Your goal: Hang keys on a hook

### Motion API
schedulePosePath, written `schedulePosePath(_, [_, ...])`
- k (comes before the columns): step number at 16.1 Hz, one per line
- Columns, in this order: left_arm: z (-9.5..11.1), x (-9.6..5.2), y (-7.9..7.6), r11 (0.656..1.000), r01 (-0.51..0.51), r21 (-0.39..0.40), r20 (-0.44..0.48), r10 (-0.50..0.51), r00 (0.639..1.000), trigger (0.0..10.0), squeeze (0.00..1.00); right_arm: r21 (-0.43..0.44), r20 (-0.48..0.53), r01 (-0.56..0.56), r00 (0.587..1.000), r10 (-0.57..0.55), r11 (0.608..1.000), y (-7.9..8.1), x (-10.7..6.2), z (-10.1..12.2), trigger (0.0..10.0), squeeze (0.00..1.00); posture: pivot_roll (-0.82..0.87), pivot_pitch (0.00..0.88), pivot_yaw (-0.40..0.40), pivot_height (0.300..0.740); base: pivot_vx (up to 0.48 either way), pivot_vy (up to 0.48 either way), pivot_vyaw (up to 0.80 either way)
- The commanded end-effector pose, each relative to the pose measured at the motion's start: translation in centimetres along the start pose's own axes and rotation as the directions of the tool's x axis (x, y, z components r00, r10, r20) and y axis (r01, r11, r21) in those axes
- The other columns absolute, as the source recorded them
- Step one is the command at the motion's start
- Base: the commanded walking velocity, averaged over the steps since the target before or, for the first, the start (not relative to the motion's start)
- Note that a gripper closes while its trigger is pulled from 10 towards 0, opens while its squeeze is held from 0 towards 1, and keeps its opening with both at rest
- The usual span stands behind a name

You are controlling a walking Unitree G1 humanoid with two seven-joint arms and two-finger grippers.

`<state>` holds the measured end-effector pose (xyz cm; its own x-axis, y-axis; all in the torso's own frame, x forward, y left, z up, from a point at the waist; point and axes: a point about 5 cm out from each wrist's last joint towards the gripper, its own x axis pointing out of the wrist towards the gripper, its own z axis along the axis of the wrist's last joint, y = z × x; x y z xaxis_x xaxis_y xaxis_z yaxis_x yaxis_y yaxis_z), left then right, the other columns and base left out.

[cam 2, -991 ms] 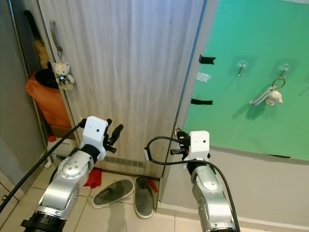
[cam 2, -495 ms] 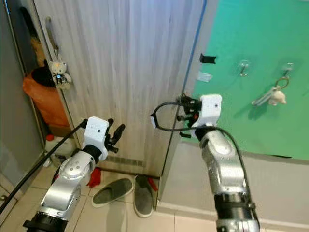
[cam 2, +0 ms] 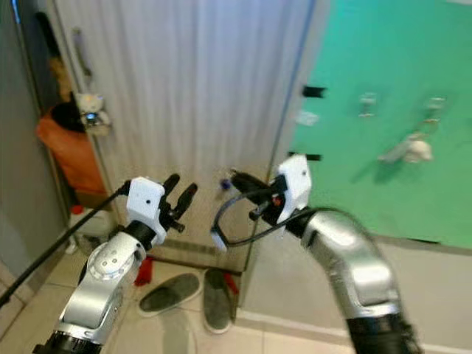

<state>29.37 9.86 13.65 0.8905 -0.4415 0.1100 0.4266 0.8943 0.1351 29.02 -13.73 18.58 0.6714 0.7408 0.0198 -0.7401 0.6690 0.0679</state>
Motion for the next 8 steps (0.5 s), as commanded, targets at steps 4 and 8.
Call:
schedulePosePath(4, [0.6, 0.3, -0.9, 0.999, 0.032, -0.037, 0.038, -0.031, 0.999, 10.0, 0.00, 0.110, 0.148, 0.066, 0.986, -0.082, 0.992, -2.9, -1.4, 3.9, 0.0, 0.00, -0.04, 0.000, -0.059, 0.740, 0.079, -0.323, 0.00])
schedulePosePath(8, [0.7, 0.3, -0.8, 0.999, 0.031, -0.041, 0.051, -0.029, 0.998, 10.0, 0.00, 0.181, 0.193, -0.048, 0.981, 0.013, 0.982, -2.4, -2.0, 5.6, 0.0, 0.00, -0.05, 0.000, -0.058, 0.740, 0.000, 0.000, 0.00])
